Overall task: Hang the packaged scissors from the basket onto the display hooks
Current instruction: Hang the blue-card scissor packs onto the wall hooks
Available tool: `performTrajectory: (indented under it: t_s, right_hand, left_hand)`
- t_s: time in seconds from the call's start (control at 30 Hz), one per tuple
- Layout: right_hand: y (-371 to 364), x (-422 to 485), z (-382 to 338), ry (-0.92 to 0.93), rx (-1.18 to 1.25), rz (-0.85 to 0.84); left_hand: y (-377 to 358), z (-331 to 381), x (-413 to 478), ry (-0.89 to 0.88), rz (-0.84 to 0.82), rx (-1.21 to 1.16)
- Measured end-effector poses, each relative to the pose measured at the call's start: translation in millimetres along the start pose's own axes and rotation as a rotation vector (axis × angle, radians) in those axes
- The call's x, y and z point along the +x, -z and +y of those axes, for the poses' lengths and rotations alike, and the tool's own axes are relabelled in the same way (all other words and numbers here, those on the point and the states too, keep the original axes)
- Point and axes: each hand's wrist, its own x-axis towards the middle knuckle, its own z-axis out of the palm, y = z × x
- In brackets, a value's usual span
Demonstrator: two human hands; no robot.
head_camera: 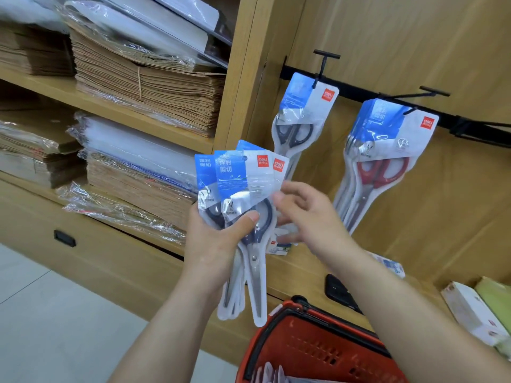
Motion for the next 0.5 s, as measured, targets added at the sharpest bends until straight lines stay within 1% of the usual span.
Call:
performTrajectory:
  t_s: [0.03, 0.13, 0.23, 0.4, 0.5]
  right_hand:
    - [-4.2, -3.6, 2.3, -0.013, 0.044, -0.001]
    - [-9.7, -7.1, 5.0, -0.048, 0.185, 0.075]
    - [-9.7, -7.8, 7.8, -0.045, 0.185, 0.121]
    - [-6.5, -7.3, 16.4, -0.050, 0.220, 0.229]
    - [-4.2, -3.3, 17.7, -0.032, 0.251, 0.292]
  left_hand:
    - [-1.9, -1.2, -0.8, 0.002, -0.022, -0.015]
    - [-5.6, -5.6, -3.8, 0.005, -0.069, -0.066]
    - [-7.8, -8.2, -6.1, 0.016, -0.070, -0.075]
    - [-7.7, -12.3, -4.2, 0.052, -0.117, -0.144]
    - [-6.6, -17.5, -2.4, 0.085, -0.063, -0.129]
